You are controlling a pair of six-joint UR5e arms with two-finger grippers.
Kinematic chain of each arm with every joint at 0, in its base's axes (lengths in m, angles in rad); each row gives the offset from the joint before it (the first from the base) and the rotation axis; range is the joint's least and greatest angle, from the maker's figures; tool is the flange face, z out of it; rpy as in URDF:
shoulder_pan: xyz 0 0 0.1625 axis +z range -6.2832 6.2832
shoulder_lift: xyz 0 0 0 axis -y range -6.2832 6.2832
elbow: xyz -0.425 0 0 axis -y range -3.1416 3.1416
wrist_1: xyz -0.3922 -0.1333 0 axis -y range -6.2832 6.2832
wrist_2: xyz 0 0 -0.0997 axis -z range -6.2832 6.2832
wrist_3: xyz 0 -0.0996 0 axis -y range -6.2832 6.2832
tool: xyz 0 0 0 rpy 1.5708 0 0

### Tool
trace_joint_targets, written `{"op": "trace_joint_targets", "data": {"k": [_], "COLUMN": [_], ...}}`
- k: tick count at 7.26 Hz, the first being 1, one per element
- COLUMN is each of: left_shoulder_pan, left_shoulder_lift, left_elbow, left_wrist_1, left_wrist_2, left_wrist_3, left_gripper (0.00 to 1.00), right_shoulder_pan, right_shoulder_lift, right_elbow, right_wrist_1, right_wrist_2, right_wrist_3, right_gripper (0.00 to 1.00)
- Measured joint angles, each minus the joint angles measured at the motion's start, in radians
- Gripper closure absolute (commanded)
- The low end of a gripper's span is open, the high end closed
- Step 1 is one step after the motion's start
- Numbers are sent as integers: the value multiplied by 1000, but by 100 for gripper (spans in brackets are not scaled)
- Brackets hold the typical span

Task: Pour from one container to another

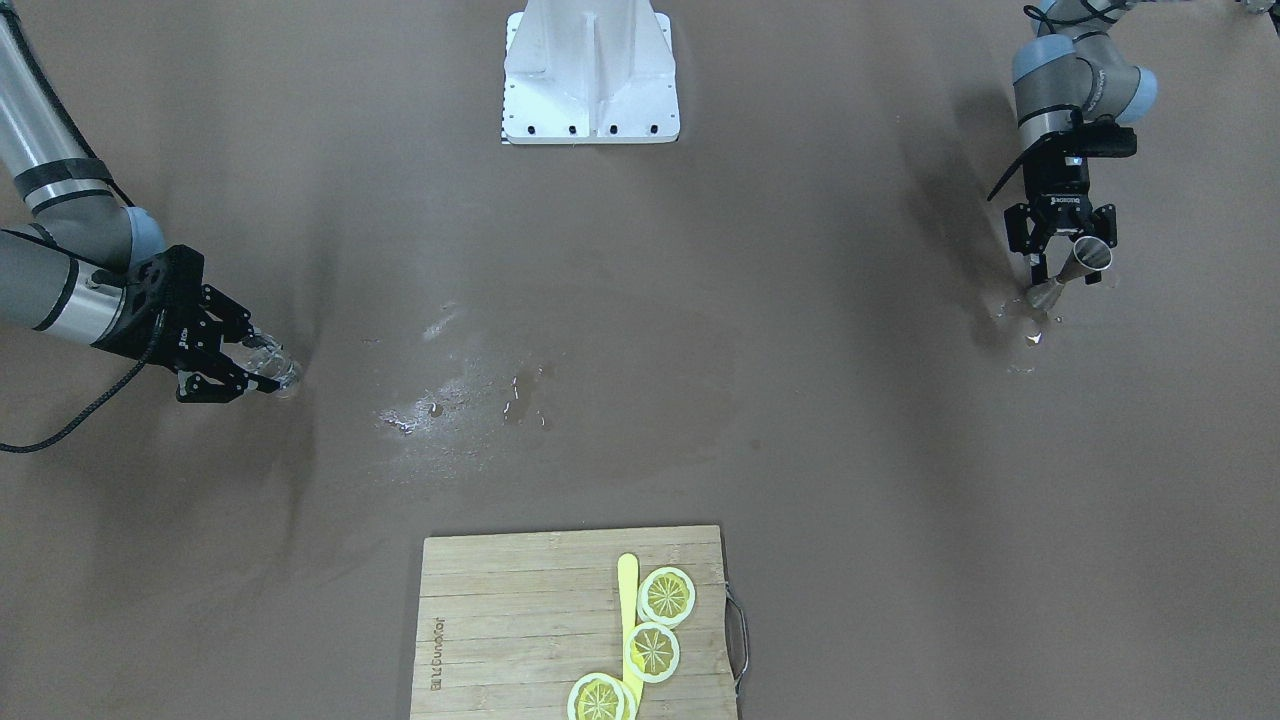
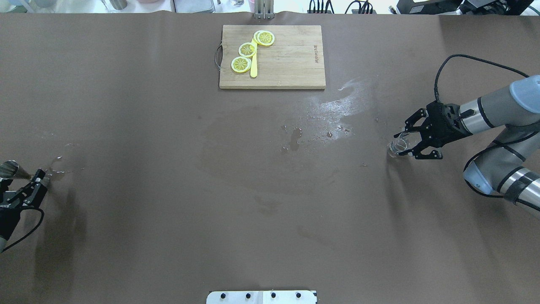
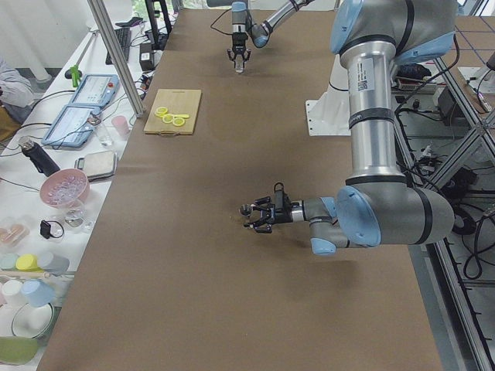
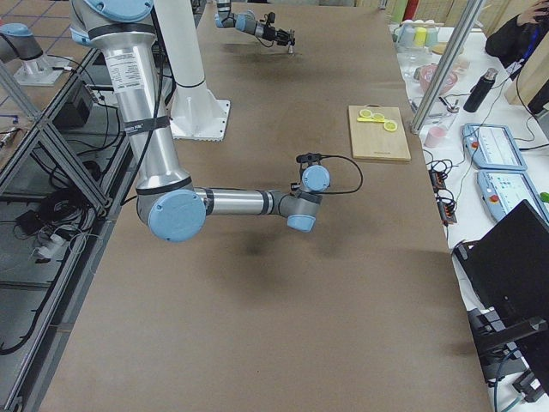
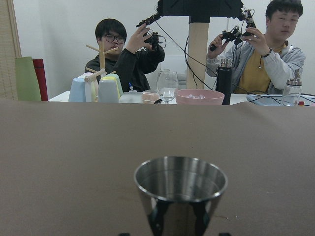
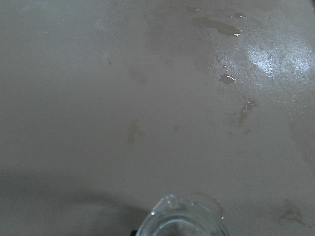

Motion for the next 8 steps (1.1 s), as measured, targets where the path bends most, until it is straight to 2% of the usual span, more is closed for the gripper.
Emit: {"op": "trace_joint_targets", "data": {"k": [1, 2, 3, 5, 6, 8], "left_shoulder_pan": [-3, -5, -11, -31, -46, -131], "left_shoulder_lift": [19, 48, 75, 114, 132, 145], "left_elbow": [-19, -45, -76, -130, -170, -291], "left_wrist_1": [2, 4, 5, 8, 29, 159], "left_wrist_2": [-2, -6, -14, -40, -63, -168], "left_wrist_3": [0, -1, 1, 5, 7, 11], "left_gripper": [2, 2, 2, 2, 2, 2], "right_shoulder_pan": [-4, -9, -13, -21, -27, -40], "right_shoulder_lift": [1, 2, 2, 3, 4, 5], "right_elbow": [0, 2, 5, 10, 11, 12], "right_wrist_1": [1, 2, 3, 4, 4, 6], "right_wrist_2": [0, 0, -1, -5, -7, -9], "right_wrist_3": [4, 18, 41, 67, 70, 72], "right_gripper": [100, 90, 56, 14, 3, 1]}}
